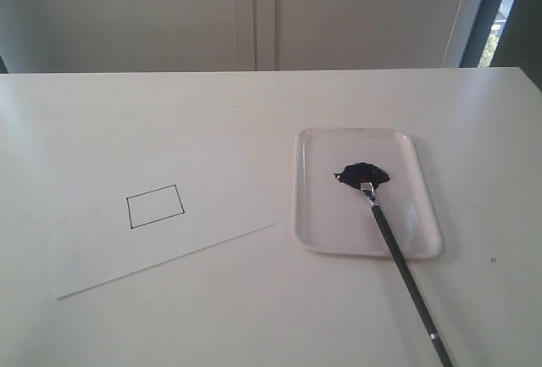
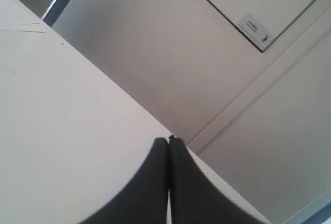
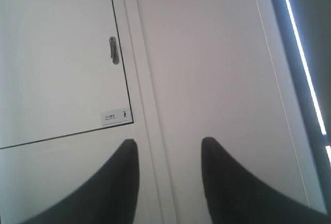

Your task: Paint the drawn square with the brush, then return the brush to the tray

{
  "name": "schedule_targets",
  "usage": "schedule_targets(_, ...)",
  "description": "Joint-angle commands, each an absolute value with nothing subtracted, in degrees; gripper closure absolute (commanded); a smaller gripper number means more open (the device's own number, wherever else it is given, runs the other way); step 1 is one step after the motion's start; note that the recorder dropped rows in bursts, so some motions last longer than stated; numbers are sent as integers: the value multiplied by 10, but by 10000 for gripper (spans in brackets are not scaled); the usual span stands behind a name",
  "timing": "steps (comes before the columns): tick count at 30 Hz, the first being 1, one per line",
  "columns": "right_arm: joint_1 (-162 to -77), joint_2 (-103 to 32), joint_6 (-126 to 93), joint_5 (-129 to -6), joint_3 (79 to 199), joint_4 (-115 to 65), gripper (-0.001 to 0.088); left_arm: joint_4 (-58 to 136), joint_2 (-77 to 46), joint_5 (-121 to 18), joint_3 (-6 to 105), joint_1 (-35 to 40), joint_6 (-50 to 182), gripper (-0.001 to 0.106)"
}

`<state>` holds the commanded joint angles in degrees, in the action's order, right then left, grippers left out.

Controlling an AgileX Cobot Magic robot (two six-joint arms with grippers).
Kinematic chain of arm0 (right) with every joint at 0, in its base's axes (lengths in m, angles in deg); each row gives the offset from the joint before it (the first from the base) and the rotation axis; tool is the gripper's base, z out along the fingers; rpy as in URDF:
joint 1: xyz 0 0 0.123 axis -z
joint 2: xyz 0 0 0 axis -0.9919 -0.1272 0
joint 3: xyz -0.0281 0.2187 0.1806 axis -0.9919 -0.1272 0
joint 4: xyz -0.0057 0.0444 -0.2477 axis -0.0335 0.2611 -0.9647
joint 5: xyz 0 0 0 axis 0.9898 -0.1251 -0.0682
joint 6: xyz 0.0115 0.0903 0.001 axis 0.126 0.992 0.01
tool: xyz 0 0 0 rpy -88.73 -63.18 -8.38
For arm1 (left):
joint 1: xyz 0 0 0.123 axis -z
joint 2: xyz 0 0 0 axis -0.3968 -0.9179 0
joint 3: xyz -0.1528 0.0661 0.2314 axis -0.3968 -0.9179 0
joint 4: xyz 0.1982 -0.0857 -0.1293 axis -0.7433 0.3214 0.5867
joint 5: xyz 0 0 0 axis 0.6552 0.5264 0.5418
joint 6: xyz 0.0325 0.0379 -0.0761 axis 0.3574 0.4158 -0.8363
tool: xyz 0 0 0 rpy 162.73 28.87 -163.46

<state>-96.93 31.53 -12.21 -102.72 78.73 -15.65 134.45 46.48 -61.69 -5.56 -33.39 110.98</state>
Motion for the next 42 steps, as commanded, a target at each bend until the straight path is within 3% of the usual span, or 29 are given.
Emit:
schedule_targets(3, -969, 315, -56, -1038, 787, -137, 489, 1345, 465, -636, -56, -334, 1097, 1053)
schedule_targets(7, -969, 315, -44, -929, 816, -137, 489, 1218, 465, -463, -28, -334, 1150, 1053)
schedule_targets(10, -969, 315, -47, -859, 864, -137, 489, 1202, 465, -409, 26, -334, 1159, 1053)
schedule_targets(16, -969, 294, -61, -600, 1032, -137, 489, 1210, 465, -380, 144, -334, 1236, 1053)
schedule_targets(23, -969, 149, -143, -429, 1200, -121, 489, 1226, 394, -308, 227, -334, 1290, 1053)
schedule_targets(31, -969, -104, -213, -230, 1320, -117, 489, 1182, 166, -219, 277, -334, 1271, 1053)
schedule_targets(36, -976, -233, -276, -288, 1326, -114, 491, 1056, 45, -179, 291, -334, 1238, 1053)
schedule_targets(40, -976, -278, -292, -285, 1326, -108, 611, 995, -23, -184, 291, -334, 1231, 1053)
schedule_targets(42, -976, -296, -292, -264, 1326, -103, 624, 983, -43, -186, 291, -334, 1229, 1053)
